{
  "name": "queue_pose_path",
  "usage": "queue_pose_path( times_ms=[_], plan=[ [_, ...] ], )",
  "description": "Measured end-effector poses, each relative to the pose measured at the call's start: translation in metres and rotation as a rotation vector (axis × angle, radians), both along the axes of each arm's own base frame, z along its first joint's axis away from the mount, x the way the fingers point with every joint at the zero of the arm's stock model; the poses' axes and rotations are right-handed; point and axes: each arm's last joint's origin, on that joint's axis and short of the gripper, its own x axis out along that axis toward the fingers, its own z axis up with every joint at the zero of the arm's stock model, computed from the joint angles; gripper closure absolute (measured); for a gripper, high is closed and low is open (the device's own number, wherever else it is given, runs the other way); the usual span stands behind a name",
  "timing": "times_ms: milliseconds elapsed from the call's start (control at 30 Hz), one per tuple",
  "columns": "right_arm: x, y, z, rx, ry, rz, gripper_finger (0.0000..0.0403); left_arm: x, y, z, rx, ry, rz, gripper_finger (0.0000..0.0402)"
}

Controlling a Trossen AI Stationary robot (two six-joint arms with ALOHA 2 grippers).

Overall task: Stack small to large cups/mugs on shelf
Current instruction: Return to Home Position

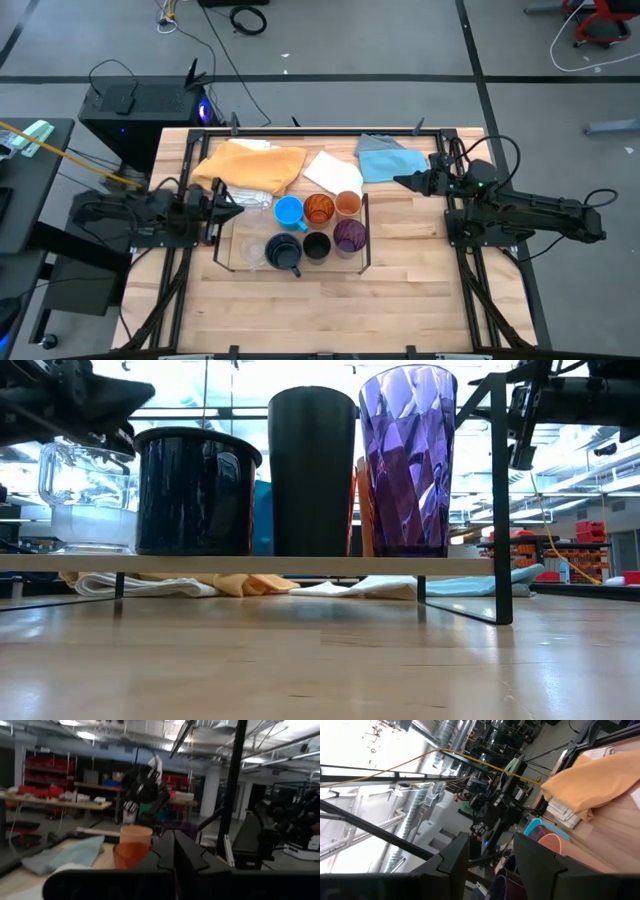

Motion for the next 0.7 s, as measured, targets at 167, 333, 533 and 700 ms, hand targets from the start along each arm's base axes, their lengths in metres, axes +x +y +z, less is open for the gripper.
queue_pose_path(
  times_ms=[167, 333, 533, 700],
  plan=[
    [0.0006, -0.0002, -0.0011, 0.001, 0.011, 0.0, 0.0243, -0.0041, 0.0005, 0.0002, 0.015, -0.013, 0.002, 0.0384],
    [0.0006, -0.0002, -0.0011, -0.002, 0.011, 0.0, 0.0243, -0.0025, 0.0002, -0.0046, 0.003, 0.039, -0.006, 0.0382],
    [0.0006, -0.0003, -0.0011, -0.004, 0.011, -0.001, 0.0243, -0.0024, -0.0004, -0.0055, -0.007, 0.047, -0.029, 0.0394],
    [0.0006, -0.0002, -0.0011, -0.006, 0.011, -0.001, 0.0243, -0.0034, -0.0011, -0.0018, -0.005, 0.051, -0.059, 0.038]
  ],
)
